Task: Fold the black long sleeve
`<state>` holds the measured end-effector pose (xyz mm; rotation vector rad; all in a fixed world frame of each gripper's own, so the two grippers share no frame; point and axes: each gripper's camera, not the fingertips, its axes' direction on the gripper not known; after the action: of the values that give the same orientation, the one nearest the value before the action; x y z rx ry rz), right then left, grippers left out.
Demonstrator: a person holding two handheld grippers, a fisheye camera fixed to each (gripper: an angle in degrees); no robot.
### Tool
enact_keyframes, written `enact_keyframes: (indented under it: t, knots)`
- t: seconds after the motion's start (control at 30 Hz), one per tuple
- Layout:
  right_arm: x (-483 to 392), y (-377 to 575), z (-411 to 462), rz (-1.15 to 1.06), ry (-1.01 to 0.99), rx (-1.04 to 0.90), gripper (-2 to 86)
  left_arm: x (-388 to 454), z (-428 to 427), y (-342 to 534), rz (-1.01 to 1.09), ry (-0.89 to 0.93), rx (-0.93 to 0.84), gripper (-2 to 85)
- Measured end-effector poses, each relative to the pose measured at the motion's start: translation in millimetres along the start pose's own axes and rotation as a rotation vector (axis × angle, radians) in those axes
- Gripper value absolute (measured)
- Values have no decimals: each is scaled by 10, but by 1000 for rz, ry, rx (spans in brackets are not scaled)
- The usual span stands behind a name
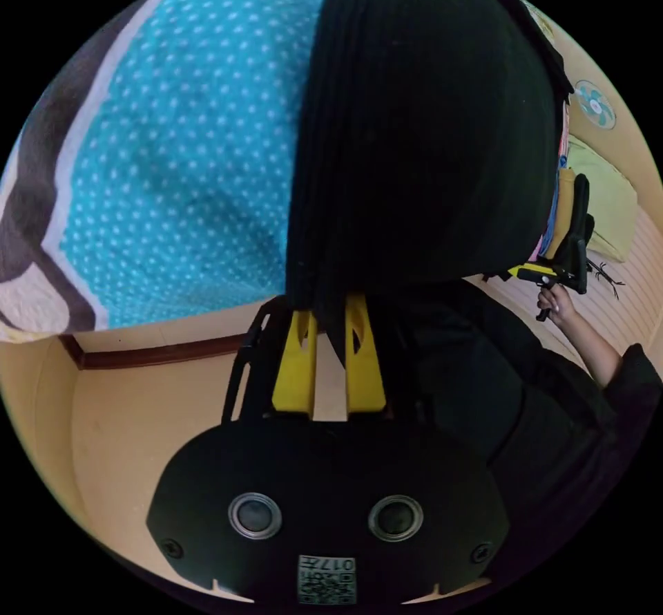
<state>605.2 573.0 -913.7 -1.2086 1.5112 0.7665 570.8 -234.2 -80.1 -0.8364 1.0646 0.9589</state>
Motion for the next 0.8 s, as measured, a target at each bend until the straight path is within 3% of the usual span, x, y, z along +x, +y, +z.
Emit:
enact_keyframes:
  t: [0.13,0.3,0.4,0.5,0.63,0.8]
  knots:
    - [-97,526,-469,-130,-113,32,29,-64,-309,393,104,330,-47,37]
    - [-274,1313,-1653,-271,-443,296,24,35,-1758,1338,329,710,166,34]
    - [-516,1687,-2427,-401,-546,446,22,111,-2680,1776,431,825,378,33]
    - [-748,2041,-3012,-495,-545,532,21,230,-3202,2021,521,888,413,33]
    - [-769,2597,-3205,-506,-576,539,19,328,-3209,2282,547,916,352,32]
    - [-470,2979,-2739,-310,-626,499,19,-23,-2365,2514,255,1152,297,31]
